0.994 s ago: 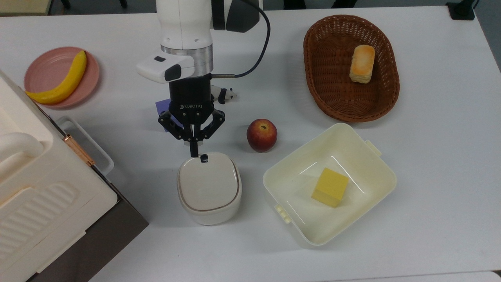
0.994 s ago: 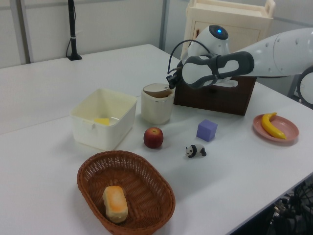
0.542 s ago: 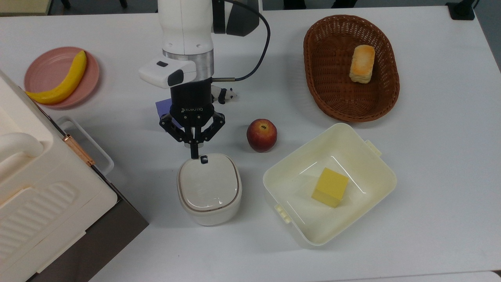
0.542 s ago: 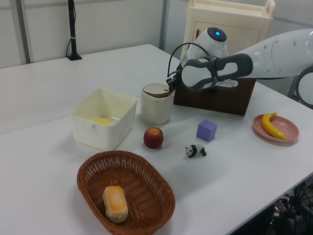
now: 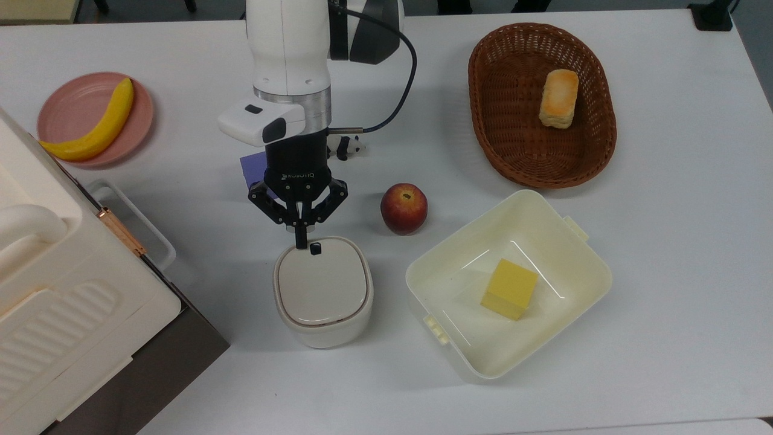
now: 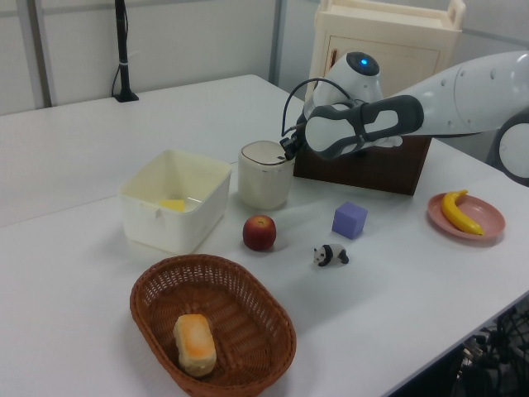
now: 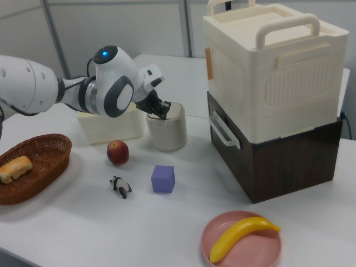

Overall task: Close the trash can
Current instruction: 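Press the gripper down on the lid to seat it shut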

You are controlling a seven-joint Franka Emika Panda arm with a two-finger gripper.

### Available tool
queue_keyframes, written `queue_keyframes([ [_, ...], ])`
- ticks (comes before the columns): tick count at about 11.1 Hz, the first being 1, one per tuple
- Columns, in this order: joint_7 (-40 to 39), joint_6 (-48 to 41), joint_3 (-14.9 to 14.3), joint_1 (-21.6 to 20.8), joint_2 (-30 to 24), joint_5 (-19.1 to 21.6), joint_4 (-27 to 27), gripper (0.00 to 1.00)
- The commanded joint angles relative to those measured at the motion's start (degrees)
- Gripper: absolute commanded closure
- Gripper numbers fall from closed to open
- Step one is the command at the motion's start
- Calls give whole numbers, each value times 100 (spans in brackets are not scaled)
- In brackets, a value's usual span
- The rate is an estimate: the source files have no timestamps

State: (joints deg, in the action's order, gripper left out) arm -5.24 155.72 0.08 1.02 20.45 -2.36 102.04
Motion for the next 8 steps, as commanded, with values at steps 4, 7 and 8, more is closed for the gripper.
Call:
queue_keyframes([
  [4,-47,63,10,-32,257,-248,-148,100],
  [7,-29,63,19,-58,284,-265,-211,100],
  [8,-29,63,19,-58,301,-300,-211,100],
])
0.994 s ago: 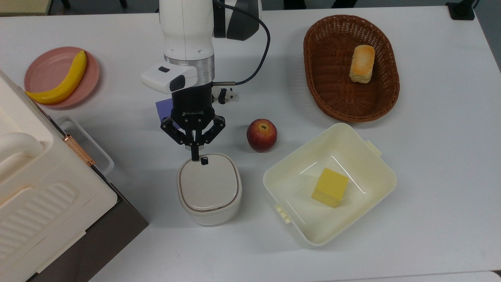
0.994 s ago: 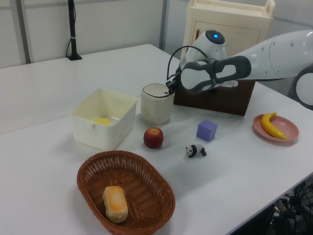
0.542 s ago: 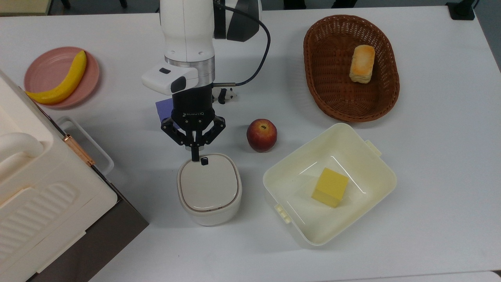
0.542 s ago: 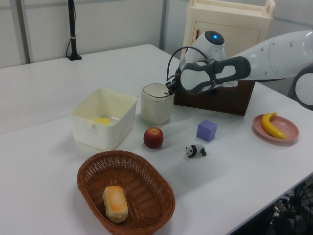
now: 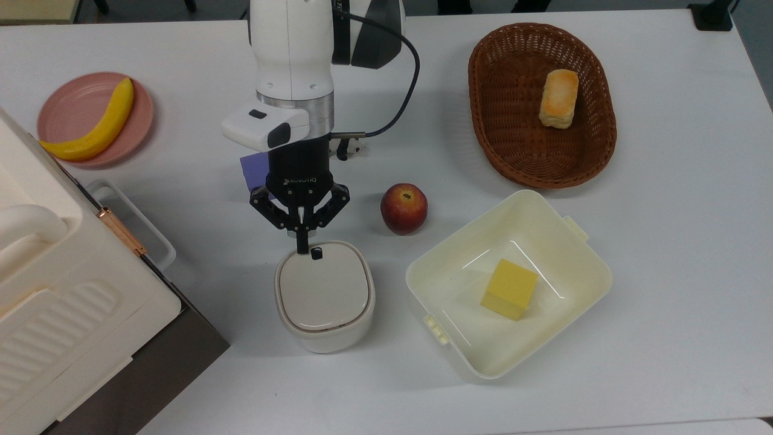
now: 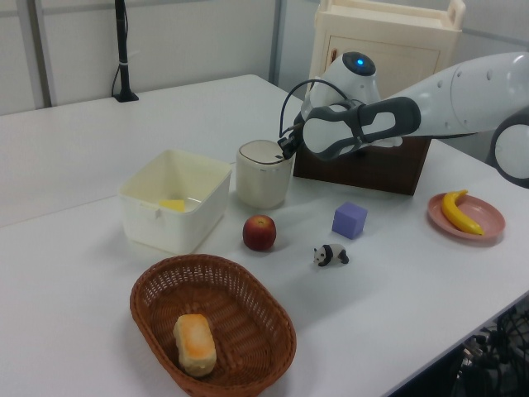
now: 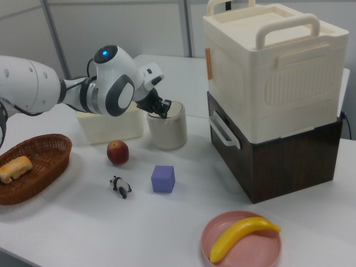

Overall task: Close the trash can
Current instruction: 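Press the gripper down on the lid to seat it shut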

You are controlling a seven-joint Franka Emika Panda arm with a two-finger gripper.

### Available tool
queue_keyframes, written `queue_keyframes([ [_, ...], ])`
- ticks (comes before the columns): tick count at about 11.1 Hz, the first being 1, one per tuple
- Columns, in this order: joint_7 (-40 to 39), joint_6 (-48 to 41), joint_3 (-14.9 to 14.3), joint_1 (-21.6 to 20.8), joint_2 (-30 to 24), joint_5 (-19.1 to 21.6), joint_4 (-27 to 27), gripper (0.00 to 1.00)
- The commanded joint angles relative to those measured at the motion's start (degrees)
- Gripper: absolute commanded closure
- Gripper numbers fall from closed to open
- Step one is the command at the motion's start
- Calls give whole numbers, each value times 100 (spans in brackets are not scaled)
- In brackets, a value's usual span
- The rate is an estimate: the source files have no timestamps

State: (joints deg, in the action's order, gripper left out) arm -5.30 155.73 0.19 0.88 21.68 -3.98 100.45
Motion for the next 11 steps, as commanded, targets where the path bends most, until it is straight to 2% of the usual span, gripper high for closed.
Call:
queue_keyframes([
  [1,-24,63,8,-44,179,-208,-52,100],
  [11,20,81,17,-35,135,-129,-131,100],
])
